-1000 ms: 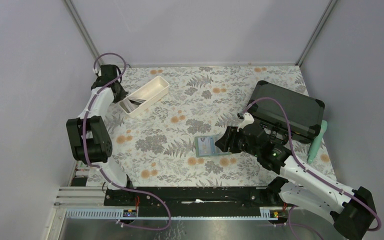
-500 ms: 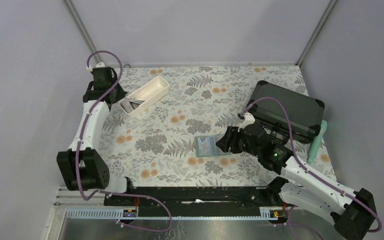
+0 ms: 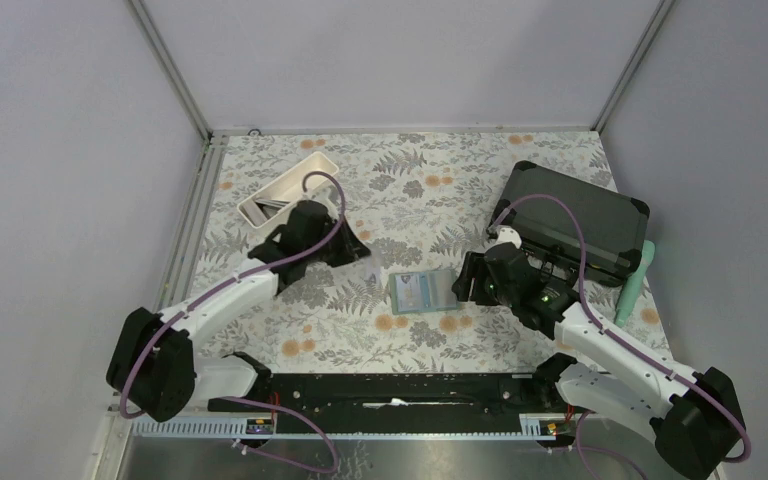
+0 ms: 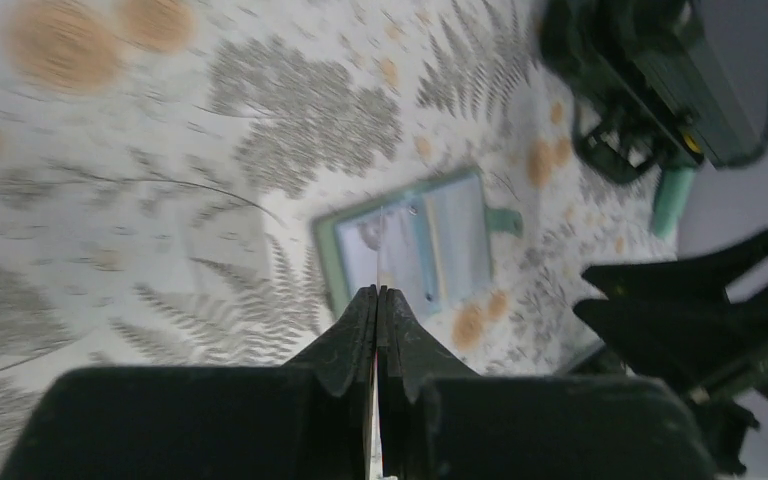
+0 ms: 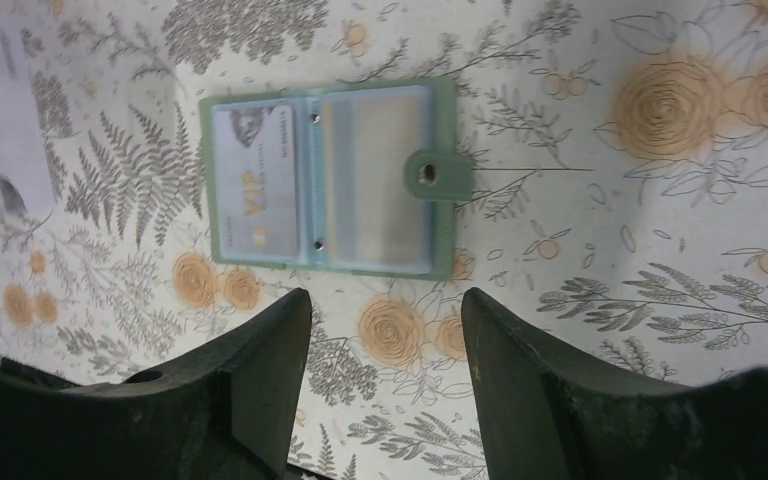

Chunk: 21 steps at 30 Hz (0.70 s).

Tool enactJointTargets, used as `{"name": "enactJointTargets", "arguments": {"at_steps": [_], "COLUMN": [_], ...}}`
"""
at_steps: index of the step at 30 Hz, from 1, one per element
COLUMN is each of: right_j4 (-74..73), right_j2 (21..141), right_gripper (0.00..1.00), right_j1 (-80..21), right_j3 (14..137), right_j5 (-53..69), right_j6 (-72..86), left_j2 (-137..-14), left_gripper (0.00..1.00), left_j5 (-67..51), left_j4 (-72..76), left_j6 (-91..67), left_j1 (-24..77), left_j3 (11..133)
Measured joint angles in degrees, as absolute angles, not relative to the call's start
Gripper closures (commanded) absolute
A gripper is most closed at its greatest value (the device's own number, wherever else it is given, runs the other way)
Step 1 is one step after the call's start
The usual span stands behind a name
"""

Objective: Put the credit cards into the card holder
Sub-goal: Insert the credit card into the card holder.

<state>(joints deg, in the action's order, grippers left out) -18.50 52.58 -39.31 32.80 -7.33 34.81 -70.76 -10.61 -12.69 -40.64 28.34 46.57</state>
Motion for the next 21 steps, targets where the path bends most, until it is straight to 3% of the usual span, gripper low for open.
{"name": "enactJointTargets", "arguments": {"at_steps": [14,21], "right_j4": [-8.3,-3.5], "right_j2": [58.0,60.1], "right_gripper": [0.35,0.35], "right_j1": [-27.7,-26.5], "right_j3": [26.3,24.1], "right_j5": [1.5,4.1], "right_j6": [34.6,34.5], "left_j2": [-90.1,-94.6], "left_gripper": [1.00,1.00], "left_j5": [-13.6,-8.4], "left_j4": [26.3,33.6], "left_j6": [-60.0,-65.0], "left_j1": [42.8,45.2], "left_j3": [39.7,34.3]}}
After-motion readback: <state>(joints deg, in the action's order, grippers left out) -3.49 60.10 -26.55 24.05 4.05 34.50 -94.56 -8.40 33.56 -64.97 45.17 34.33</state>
